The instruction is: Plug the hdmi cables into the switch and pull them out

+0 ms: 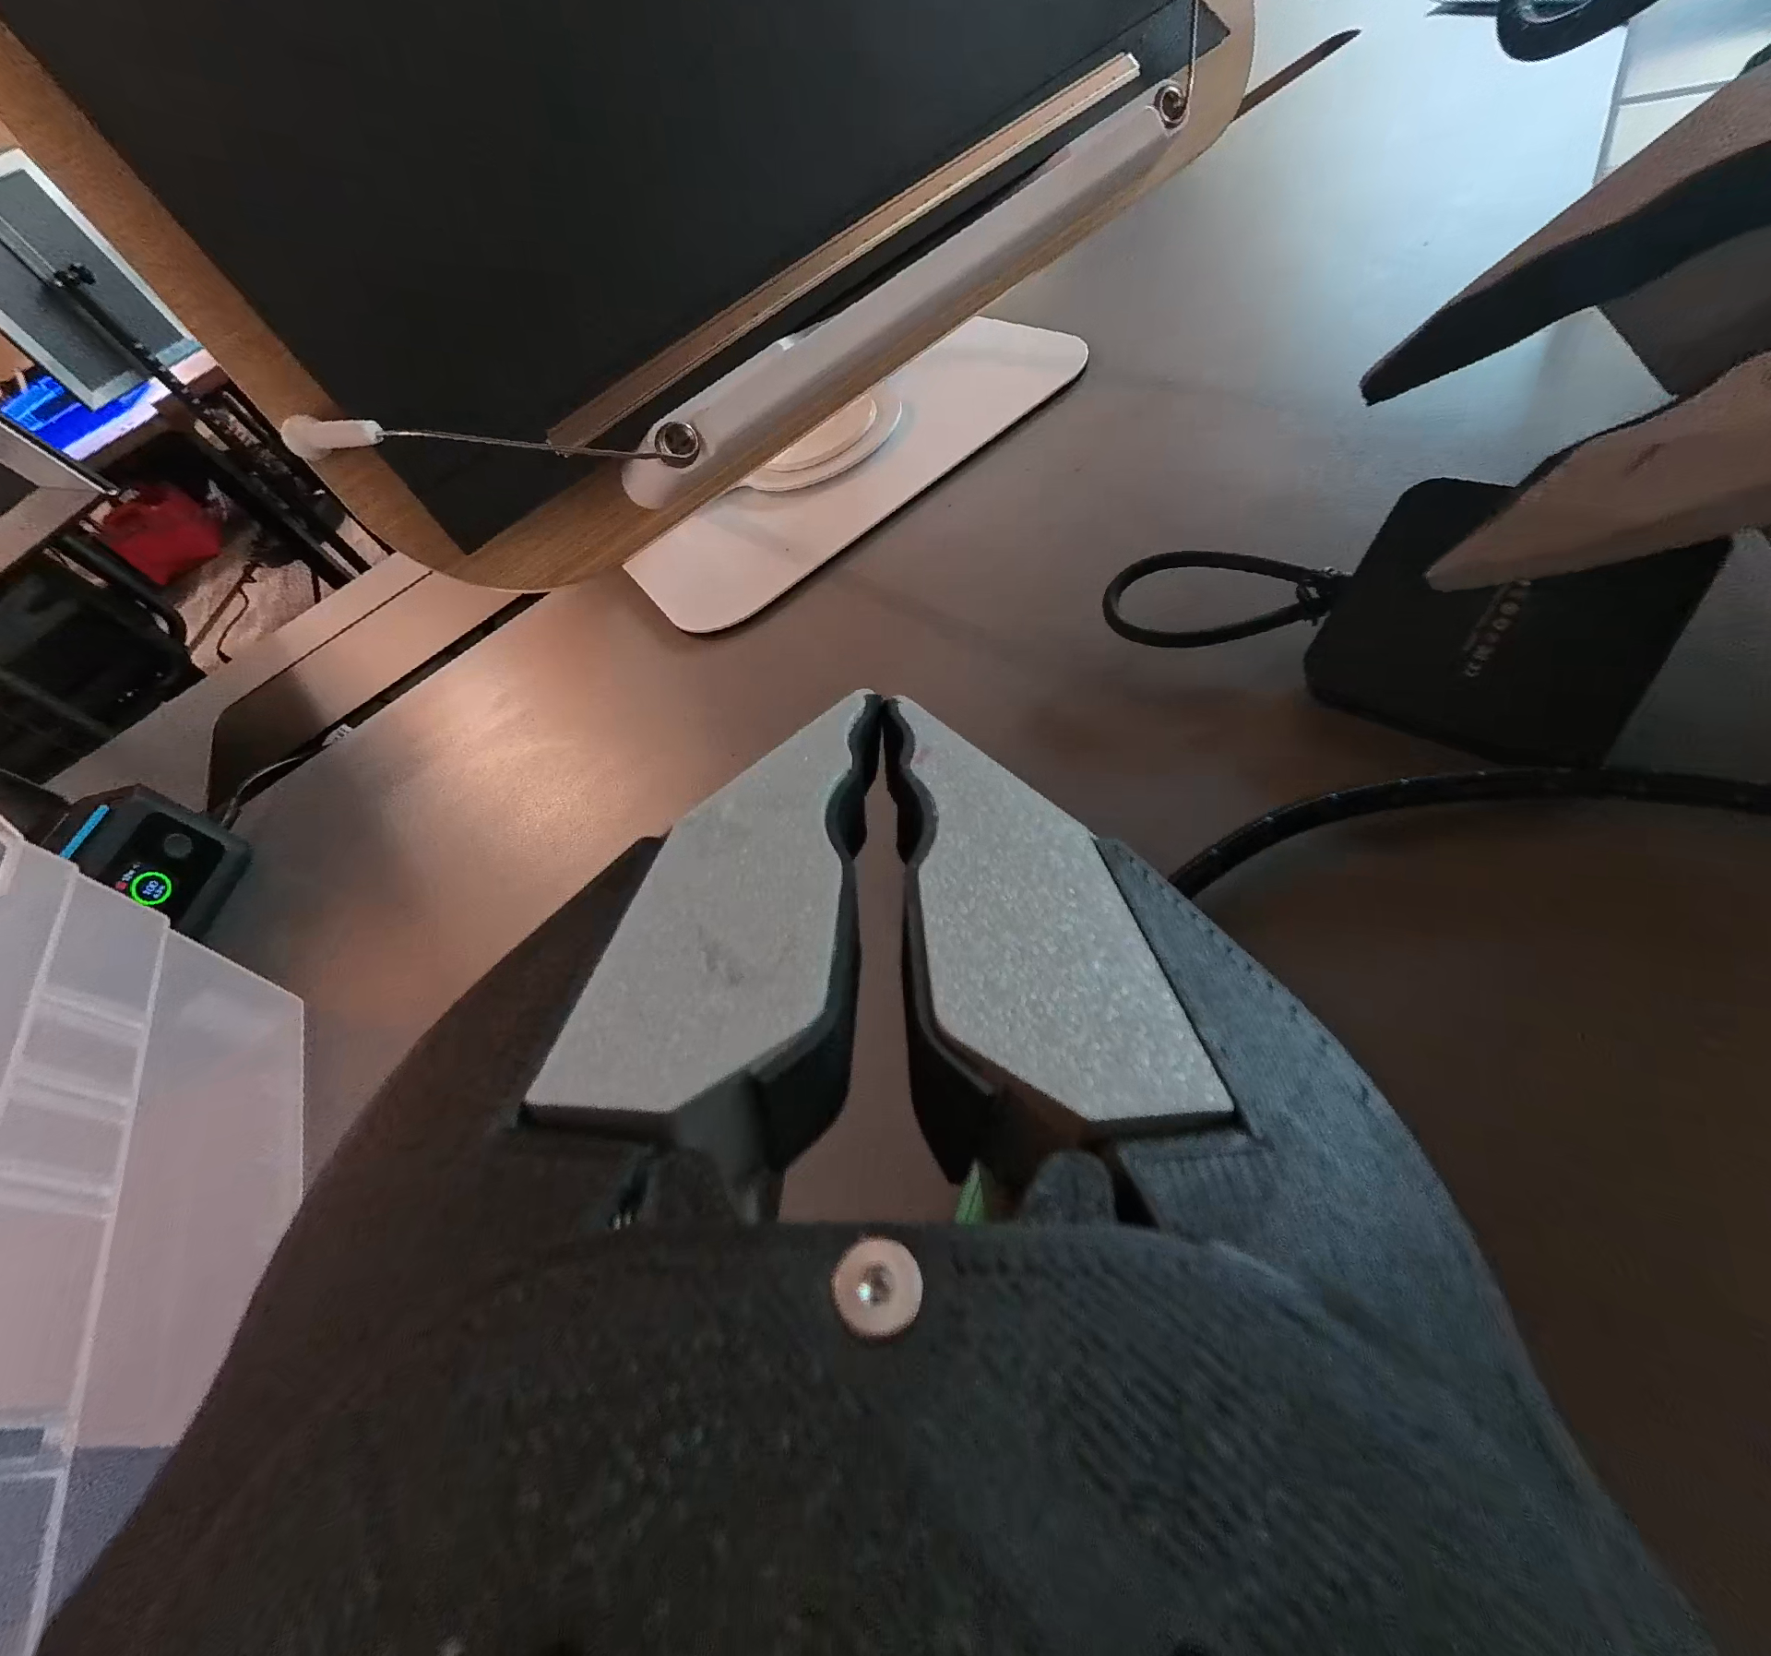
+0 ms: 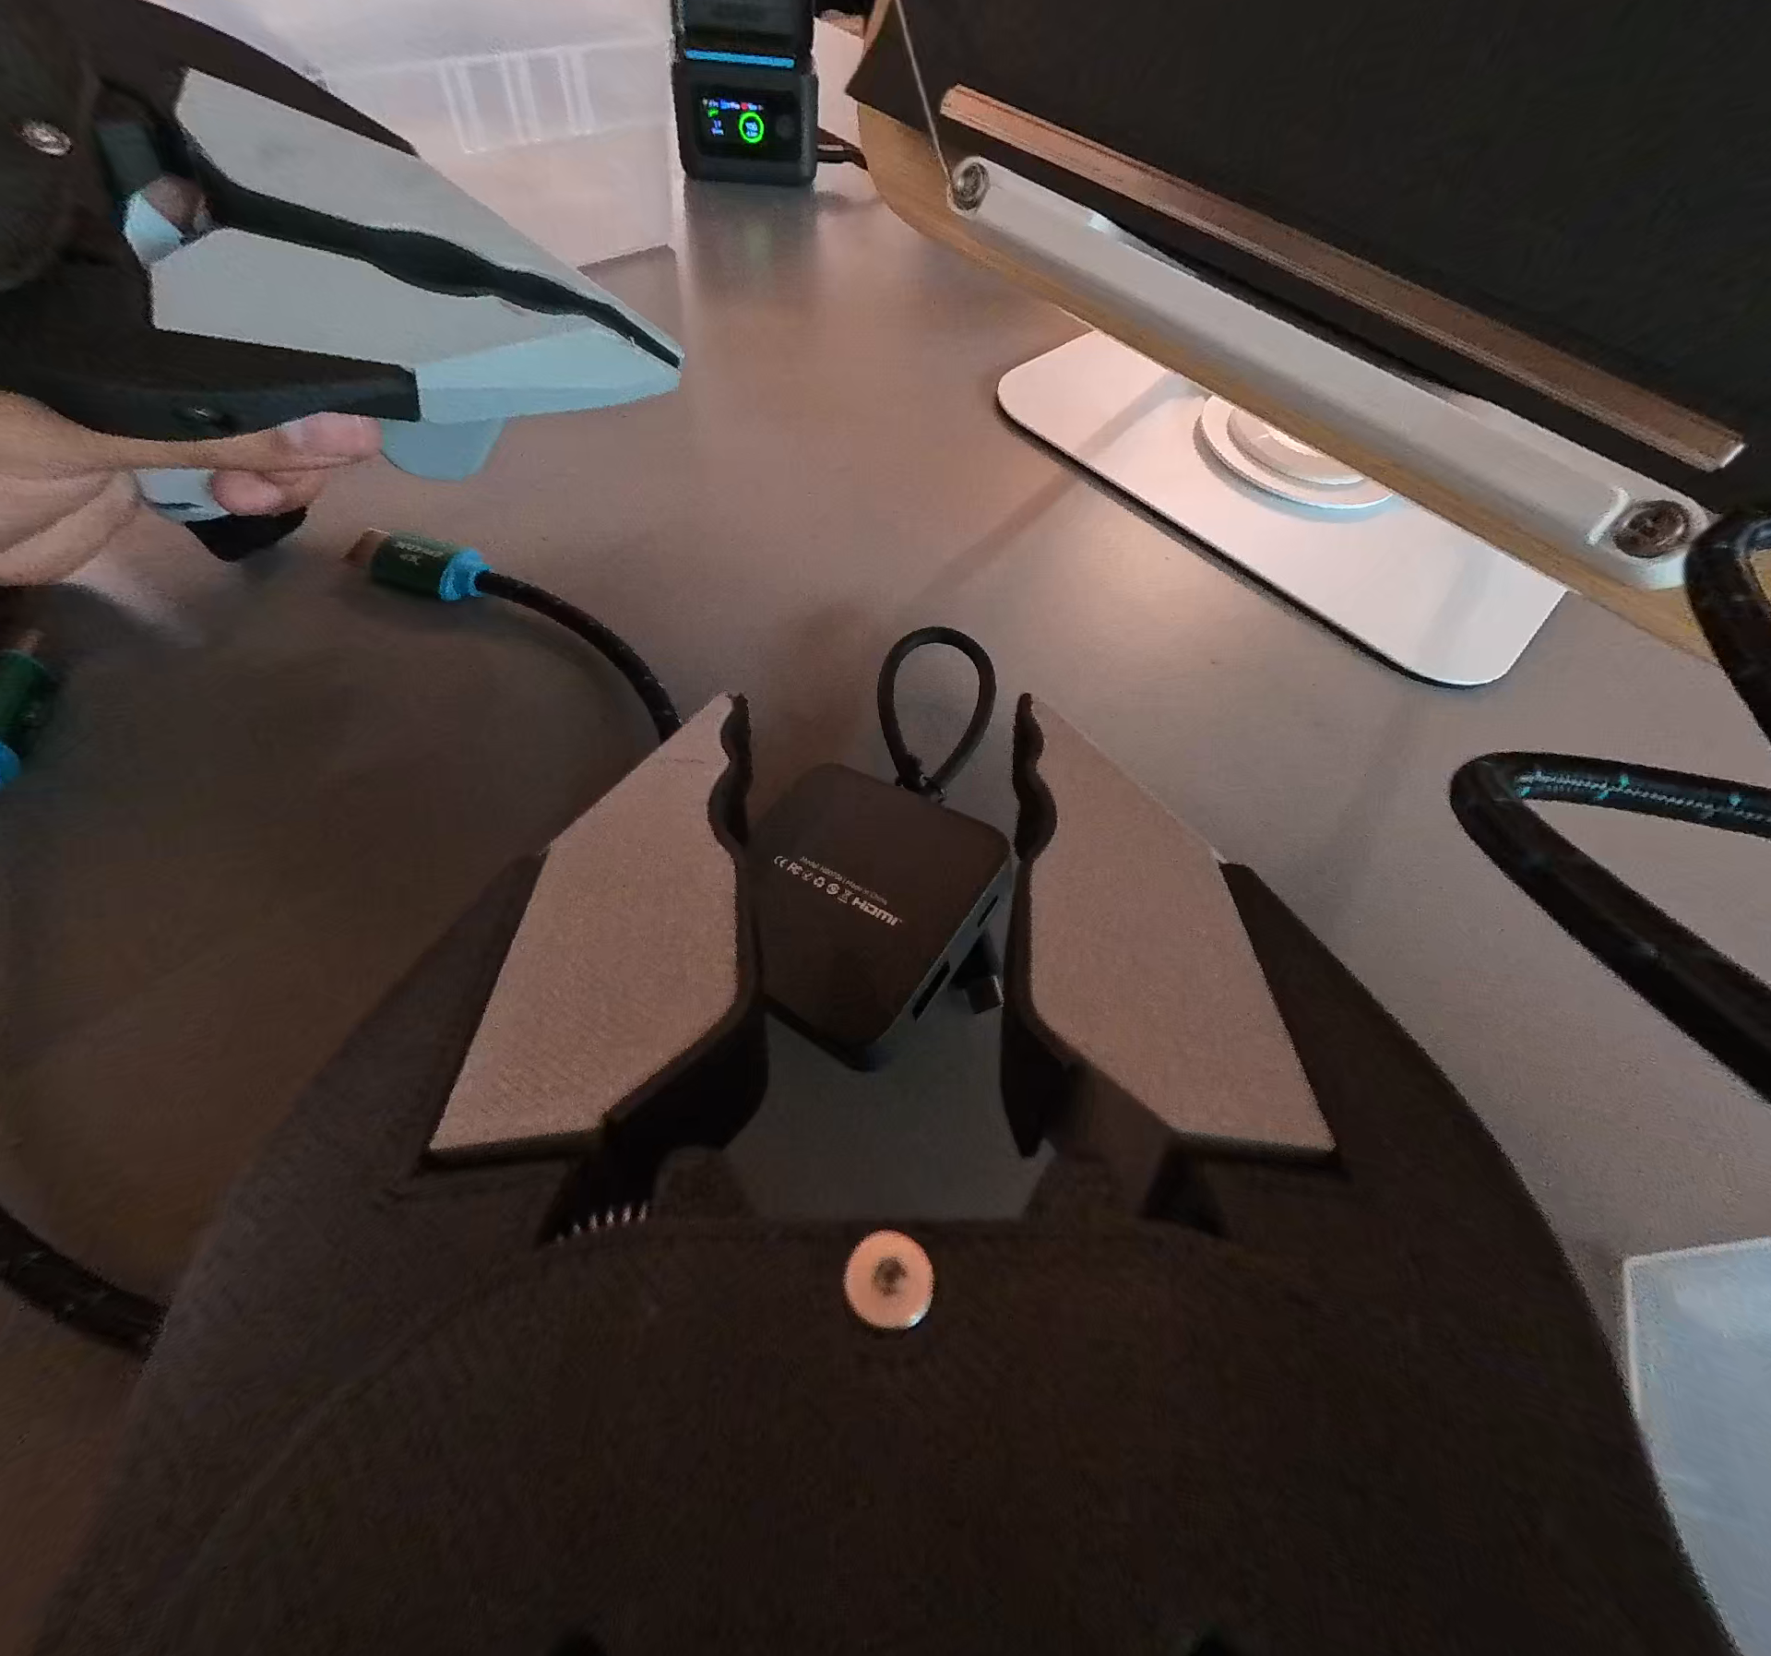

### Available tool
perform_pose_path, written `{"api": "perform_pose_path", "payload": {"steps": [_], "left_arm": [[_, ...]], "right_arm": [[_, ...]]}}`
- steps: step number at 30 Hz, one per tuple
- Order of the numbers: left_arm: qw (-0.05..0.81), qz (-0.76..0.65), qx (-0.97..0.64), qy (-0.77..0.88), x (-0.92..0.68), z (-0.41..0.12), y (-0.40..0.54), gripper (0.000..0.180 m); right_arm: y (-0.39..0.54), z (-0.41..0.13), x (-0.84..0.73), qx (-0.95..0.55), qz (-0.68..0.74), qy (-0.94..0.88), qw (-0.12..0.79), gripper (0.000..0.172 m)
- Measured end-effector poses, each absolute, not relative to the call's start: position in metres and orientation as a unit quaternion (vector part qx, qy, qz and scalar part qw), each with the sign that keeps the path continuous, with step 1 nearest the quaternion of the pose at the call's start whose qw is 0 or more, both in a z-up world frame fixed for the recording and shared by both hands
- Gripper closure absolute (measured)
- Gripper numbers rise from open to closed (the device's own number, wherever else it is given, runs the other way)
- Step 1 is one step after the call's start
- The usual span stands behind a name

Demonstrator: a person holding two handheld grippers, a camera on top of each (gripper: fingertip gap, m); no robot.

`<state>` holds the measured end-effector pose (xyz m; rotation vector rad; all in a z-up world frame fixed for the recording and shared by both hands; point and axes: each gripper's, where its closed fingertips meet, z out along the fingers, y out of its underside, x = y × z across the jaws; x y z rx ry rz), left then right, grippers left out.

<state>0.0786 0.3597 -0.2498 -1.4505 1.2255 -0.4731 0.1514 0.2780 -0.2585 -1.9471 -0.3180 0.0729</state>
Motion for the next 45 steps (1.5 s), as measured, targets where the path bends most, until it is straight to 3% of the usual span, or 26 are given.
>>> {"api": "perform_pose_path", "payload": {"steps": [45], "left_arm": [[0.563,-0.2,-0.603,0.529,0.082,-0.249,0.354,0.18]], "right_arm": [[0.276,-0.267,0.13,-0.829,0.053,-0.17,0.531,0.128]]}}
